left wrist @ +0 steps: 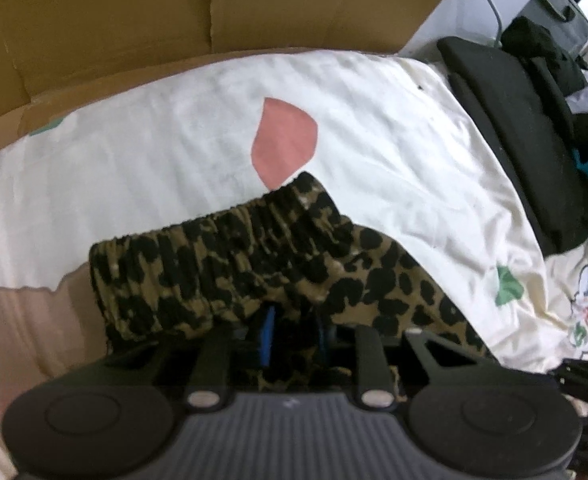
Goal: Fold clothes
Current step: 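Press the folded skirt flat on the sheet with both grippers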
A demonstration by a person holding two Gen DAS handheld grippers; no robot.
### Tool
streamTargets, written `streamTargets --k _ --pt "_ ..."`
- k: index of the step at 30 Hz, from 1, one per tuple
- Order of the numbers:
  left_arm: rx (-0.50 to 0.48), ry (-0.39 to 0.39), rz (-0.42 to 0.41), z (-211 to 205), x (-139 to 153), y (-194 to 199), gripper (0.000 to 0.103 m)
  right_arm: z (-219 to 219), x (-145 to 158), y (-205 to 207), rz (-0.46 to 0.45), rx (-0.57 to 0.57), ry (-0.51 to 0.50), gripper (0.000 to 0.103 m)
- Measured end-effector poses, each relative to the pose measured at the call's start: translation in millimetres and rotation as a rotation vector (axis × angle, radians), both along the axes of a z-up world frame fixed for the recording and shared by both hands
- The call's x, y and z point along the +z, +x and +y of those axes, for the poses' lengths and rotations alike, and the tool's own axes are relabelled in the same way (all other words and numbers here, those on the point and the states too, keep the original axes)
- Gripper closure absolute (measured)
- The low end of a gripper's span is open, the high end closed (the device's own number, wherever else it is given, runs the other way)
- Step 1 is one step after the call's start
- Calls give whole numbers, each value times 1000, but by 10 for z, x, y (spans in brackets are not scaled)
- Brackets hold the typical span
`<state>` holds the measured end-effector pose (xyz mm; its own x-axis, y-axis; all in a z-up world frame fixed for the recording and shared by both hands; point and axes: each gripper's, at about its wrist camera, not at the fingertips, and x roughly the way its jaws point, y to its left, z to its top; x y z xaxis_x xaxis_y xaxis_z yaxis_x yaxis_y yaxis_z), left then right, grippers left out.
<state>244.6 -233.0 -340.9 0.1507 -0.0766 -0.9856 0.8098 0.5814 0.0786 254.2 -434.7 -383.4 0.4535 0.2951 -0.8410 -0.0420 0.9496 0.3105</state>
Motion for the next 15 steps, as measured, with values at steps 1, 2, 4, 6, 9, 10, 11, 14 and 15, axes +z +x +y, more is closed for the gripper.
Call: streamTargets --k 1,2,4,6,9,10,11,14,15 --pt "-6 -1 0 -1 62 -7 81 -8 -3 -8 0 0 1 65" --pt "-16 -6 -8 5 145 -17 80 -17 -6 -17 -1 0 2 65" --pt "-36 -16 -35 27 319 -27 73 -30 13 -41 -8 -2 -4 65" --pt "-52 -20 -68 80 452 -6 70 -56 75 -43 -40 -14 -5 65" --pt "-54 -28 -74 170 537 30 70 -52 181 30 -77 2 23 65" --pt "-53 -27 -73 209 548 36 70 -28 216 59 -85 23 36 65" --pt "-50 -20 -73 243 532 45 70 3 249 85 -95 45 45 65" --pt "-29 10 -74 349 387 112 72 148 290 151 -112 103 71 65" --pt "-26 22 -74 380 318 140 72 203 280 172 -111 115 78 65"
